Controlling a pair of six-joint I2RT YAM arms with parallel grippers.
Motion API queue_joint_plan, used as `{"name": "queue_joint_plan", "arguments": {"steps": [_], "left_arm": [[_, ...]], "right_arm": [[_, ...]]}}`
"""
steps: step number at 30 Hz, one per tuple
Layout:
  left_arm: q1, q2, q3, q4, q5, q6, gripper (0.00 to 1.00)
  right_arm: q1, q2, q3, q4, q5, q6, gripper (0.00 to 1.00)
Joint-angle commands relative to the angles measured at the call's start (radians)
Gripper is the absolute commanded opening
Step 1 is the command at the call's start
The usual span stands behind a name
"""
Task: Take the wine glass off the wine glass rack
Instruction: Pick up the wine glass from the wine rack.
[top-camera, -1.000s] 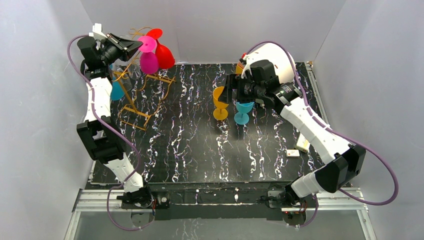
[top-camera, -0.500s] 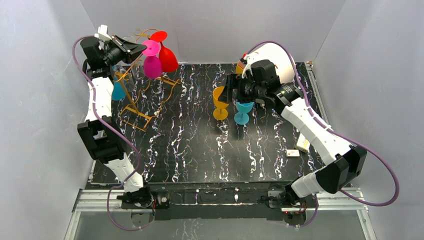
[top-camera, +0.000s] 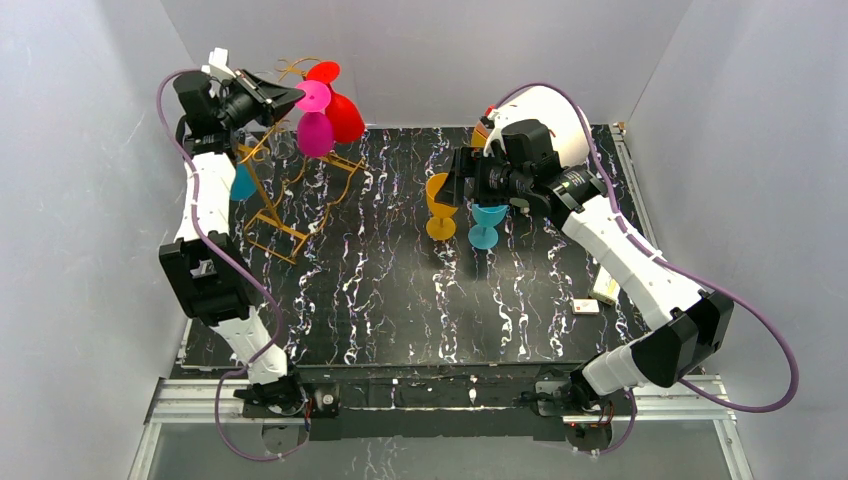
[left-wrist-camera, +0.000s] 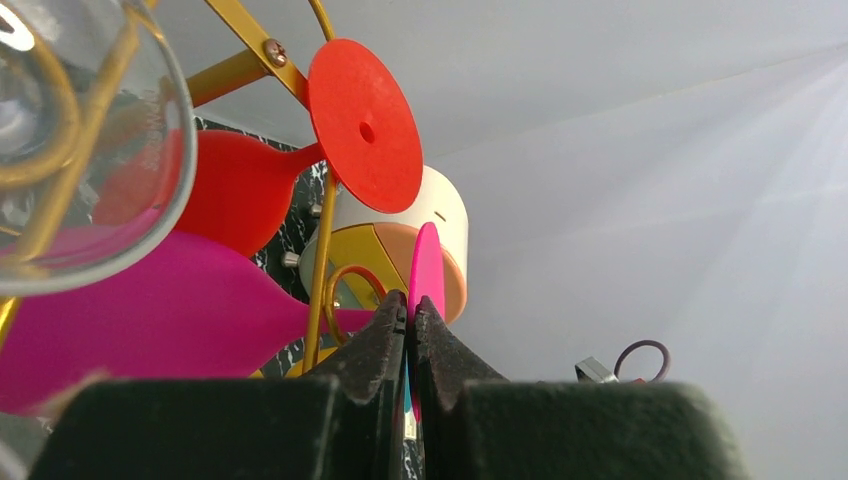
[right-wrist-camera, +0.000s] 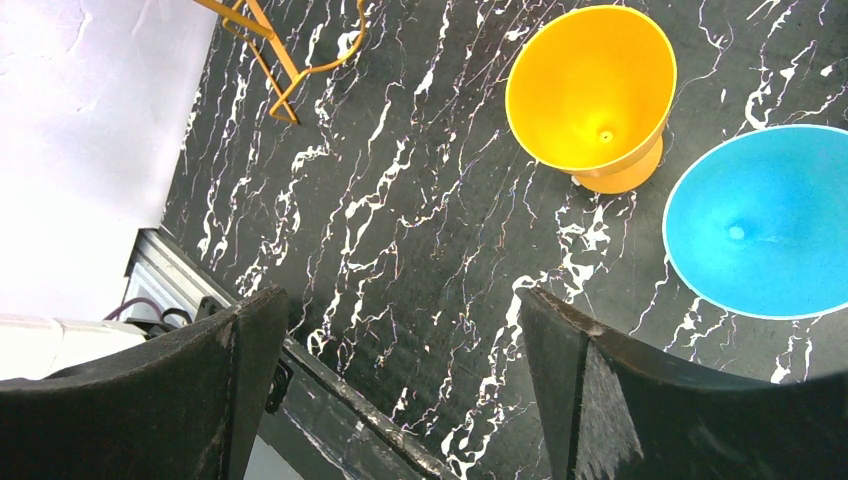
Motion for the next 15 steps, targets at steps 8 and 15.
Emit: {"name": "queue_joint_plan", "arguments": {"steps": [8,15], "left_arm": [[-0.044,-0.059,0.056,-0.062,-0.025,0.040,0.00],[-0.045,-0.059,0.154,-0.194,-0.044,0.143,0.00]], "right_arm": [[-0.003,-0.035,-0.001,0.037,0.010,0.000,0.94],[-0.005,-0.029,0.011,0.030,0.001,0.001,0.94]]}}
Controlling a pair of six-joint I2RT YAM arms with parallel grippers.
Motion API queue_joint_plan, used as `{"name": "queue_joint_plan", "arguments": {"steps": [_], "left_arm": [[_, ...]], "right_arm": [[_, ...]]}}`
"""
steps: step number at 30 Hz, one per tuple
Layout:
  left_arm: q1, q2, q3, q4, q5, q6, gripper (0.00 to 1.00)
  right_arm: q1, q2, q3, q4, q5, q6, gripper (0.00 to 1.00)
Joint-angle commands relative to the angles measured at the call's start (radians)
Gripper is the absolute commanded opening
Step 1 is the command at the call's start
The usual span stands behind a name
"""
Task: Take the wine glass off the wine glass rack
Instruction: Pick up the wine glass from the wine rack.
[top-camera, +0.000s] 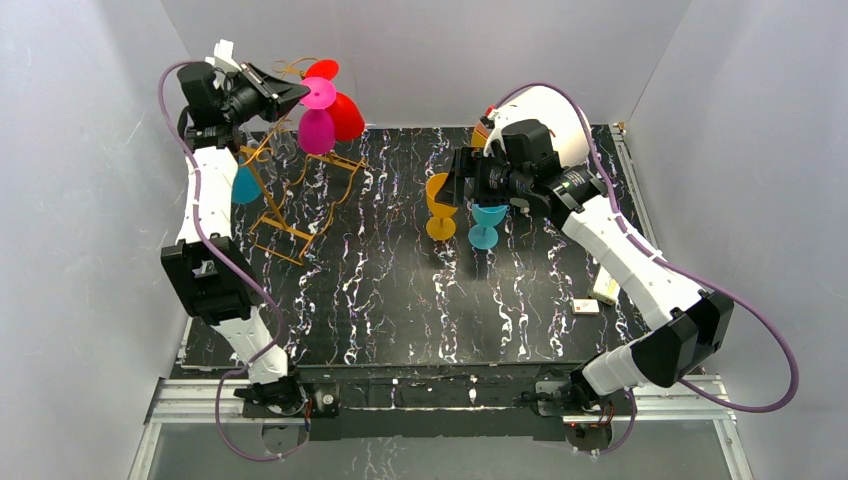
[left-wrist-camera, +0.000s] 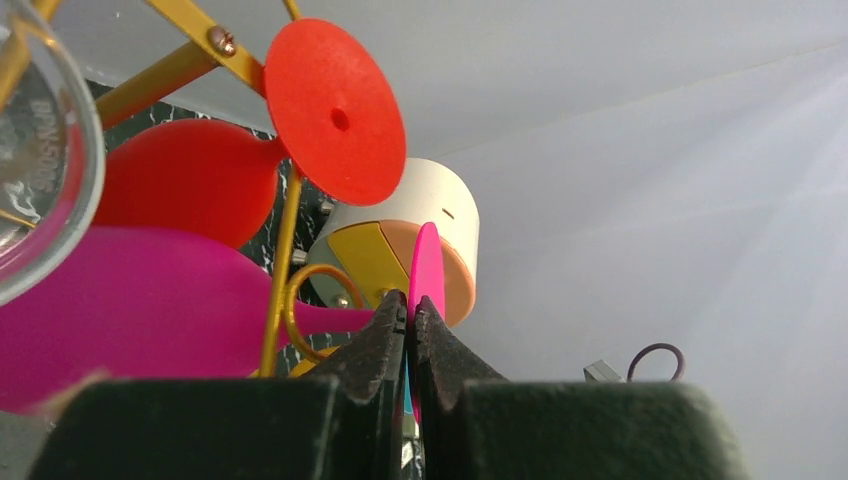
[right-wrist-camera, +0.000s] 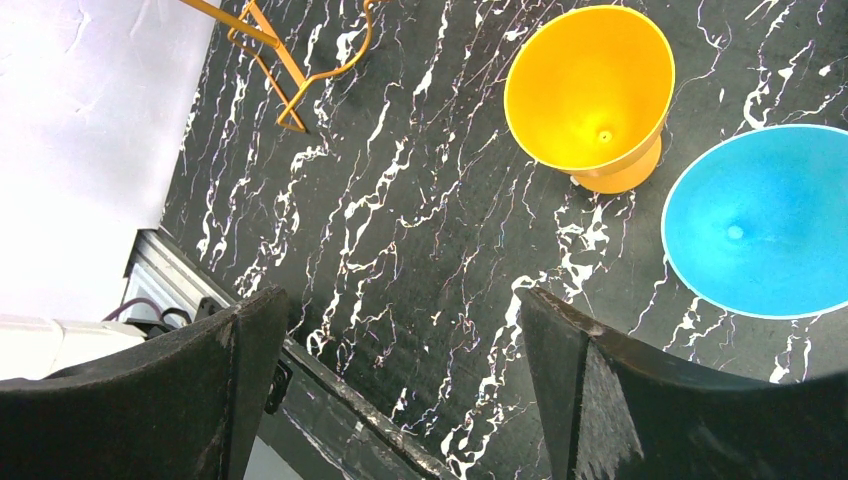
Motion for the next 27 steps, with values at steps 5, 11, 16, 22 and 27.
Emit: {"name": "queue_joint_plan", "arguments": {"steps": [5,11,16,22,27], "left_arm": [[-0.006,-0.062,0.132,-0.115,-0.010,0.118,0.00],[-0.006,-0.050,0.152,-0.116,0.041,0.099,0.00],[-0.044,-0.057,0.113,-0.121,0.126,0.177,0.00],[-0.058,-0.077,0.085,-0.156,0.137,0.222,0.00],[-0.061,-0.090,0.120,-0.260,0.085,0.289,0.00]], "right_arm": [[-0.005,-0.028,0.017,0.028,-0.017,-0.002,0.94],[-0.006,-0.018,0.020,0.024,-0.041,0.015,0.94],[-0.005,-0.019,0.014,0.031,-0.052,0.037,0.94],[-0.005,-0.022,0.018,0.034,-0.051,0.046,0.95],[-0.005,-0.031,0.022,0.011,-0.054,0.044,0.95]]}}
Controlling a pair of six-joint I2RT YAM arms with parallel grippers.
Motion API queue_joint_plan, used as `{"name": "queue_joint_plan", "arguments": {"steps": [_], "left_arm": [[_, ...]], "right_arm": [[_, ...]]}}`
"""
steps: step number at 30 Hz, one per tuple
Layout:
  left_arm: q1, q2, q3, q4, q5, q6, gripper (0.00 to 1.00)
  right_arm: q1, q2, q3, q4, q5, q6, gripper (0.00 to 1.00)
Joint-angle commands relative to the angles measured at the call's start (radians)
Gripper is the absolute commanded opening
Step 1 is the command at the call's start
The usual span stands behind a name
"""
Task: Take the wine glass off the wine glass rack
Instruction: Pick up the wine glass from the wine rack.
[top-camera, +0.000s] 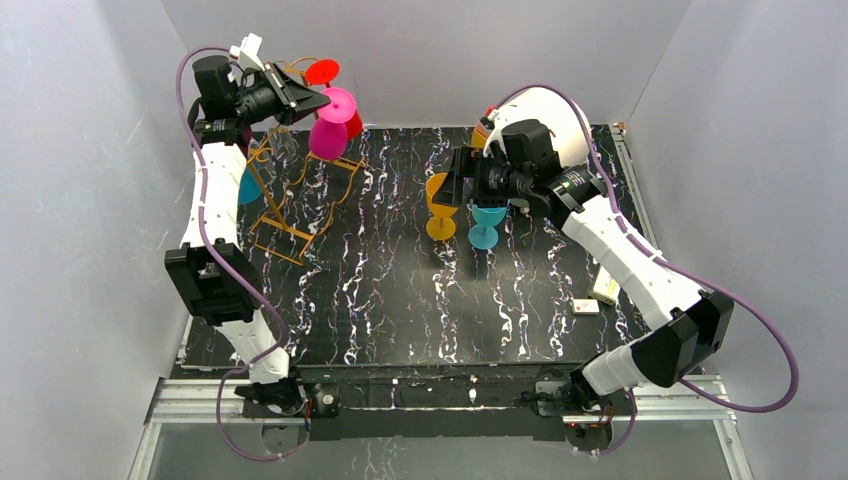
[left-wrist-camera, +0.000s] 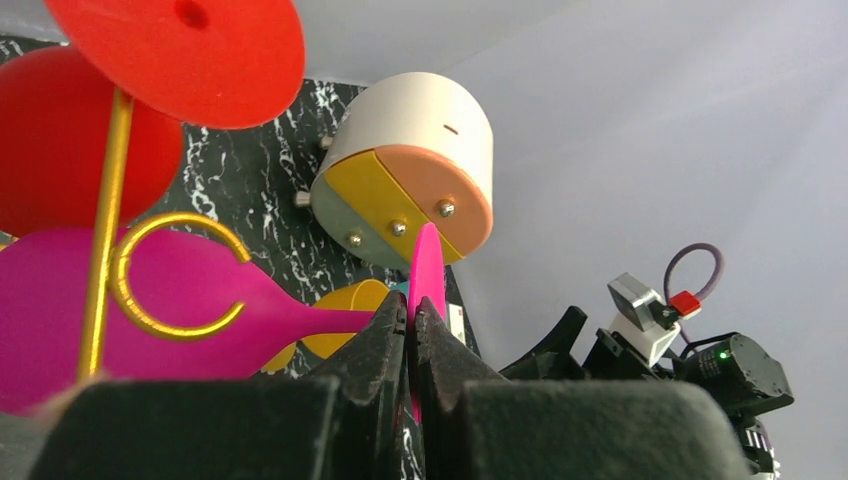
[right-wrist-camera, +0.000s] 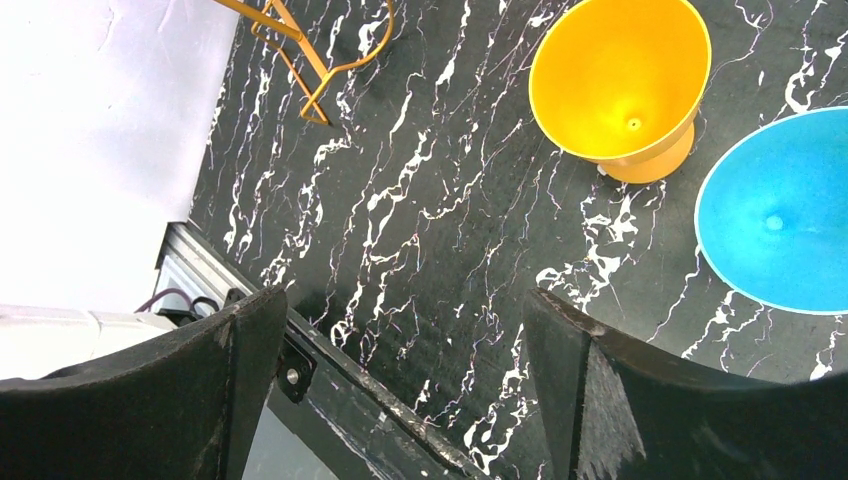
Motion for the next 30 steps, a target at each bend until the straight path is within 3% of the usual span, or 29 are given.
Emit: {"name": "queue_joint_plan", "arguments": {"steps": [1,19,25,30], "left_arm": [[0.001,-0.082,0.027,-0.070,0.001,0.063,0.00],[-0.024,-0.266,-0.120,-0.065,0.013,0.101,0.00],[-0.140,-0.325,-0.194,-0.063,0.002,0.112,0.00],[-0.272,-0.411,-0.351,-0.039,-0.063,0.129,0.00]], "right_arm": [[-0.005,-0.034,0.021,0.009,-0.018,0.002,0.95],[-0.005,-0.136,-0.143,0.197,-0.110,0.120,0.96],[-0.005,-0.137,-0.149,0.253,-0.126,0.135,0.97],[-0.006,-0.175,-0.208,0.344,-0.152,0.154,0.96]]}}
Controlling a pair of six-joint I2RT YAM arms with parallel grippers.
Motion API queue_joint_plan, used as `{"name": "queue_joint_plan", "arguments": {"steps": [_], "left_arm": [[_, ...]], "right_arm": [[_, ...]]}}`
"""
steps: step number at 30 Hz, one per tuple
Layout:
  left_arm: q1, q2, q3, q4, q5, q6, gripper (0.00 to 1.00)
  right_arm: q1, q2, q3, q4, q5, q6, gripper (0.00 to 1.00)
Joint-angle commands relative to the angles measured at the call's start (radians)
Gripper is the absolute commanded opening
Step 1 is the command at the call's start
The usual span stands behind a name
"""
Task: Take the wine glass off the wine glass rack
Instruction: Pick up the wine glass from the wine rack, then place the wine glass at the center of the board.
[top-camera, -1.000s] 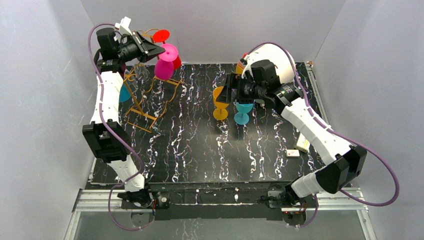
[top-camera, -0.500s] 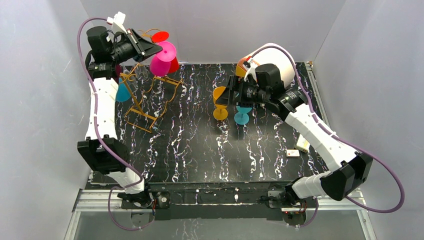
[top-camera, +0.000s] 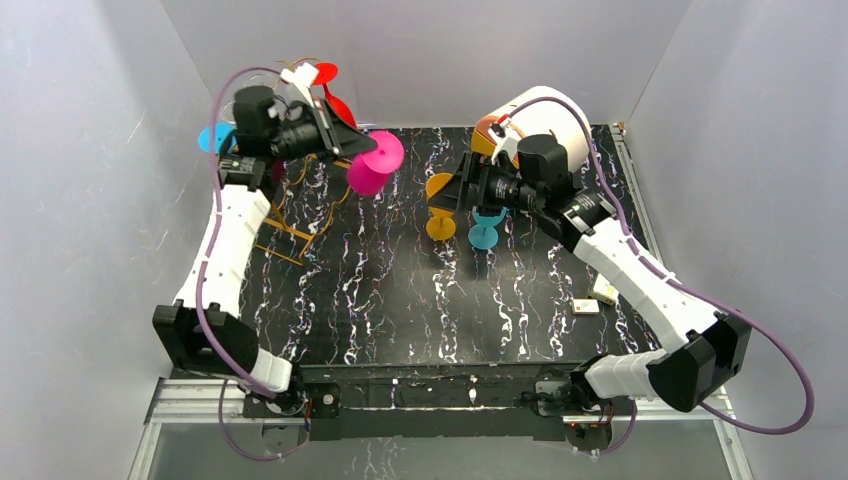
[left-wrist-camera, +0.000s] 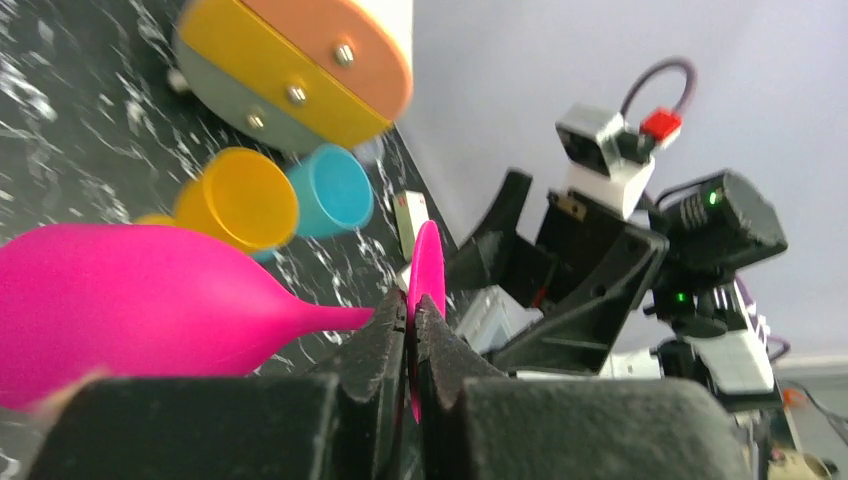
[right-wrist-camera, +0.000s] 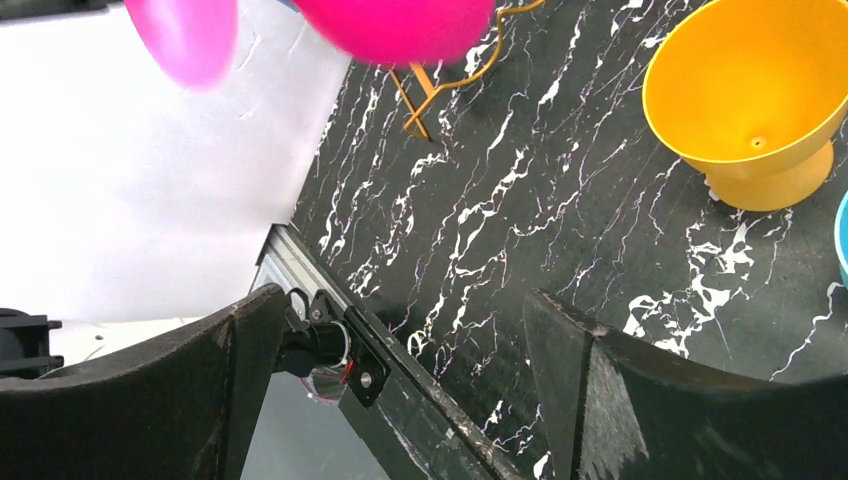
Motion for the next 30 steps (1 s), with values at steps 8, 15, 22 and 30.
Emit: {"name": "queue_joint_plan", "arguments": {"steps": [8,15,22,30], "left_arm": [[-0.139,-0.314,-0.386,0.104,-0.092,-0.040,0.00],[-0.199,-0.385,-0.669,0.617,-0.042,-0.400,0.00],[-0.202,-0.380,-0.650,0.573,-0.017,-0.367,0.00],[-0.208,-0.390,-0.667,0.503,-0.001,-0.316,0.00]], "right_arm": [[-0.009,-0.037,-0.178,0.540,-0.287,0.320,0.67],[-0.006,0.071,-0.205,0.662,-0.424,0.467,0.49],[-0.008,0.077,-0.241,0.715,-0.440,0.493,0.28],[-0.008,0.094,-0.250,0.796,-0.453,0.529,0.17]]}}
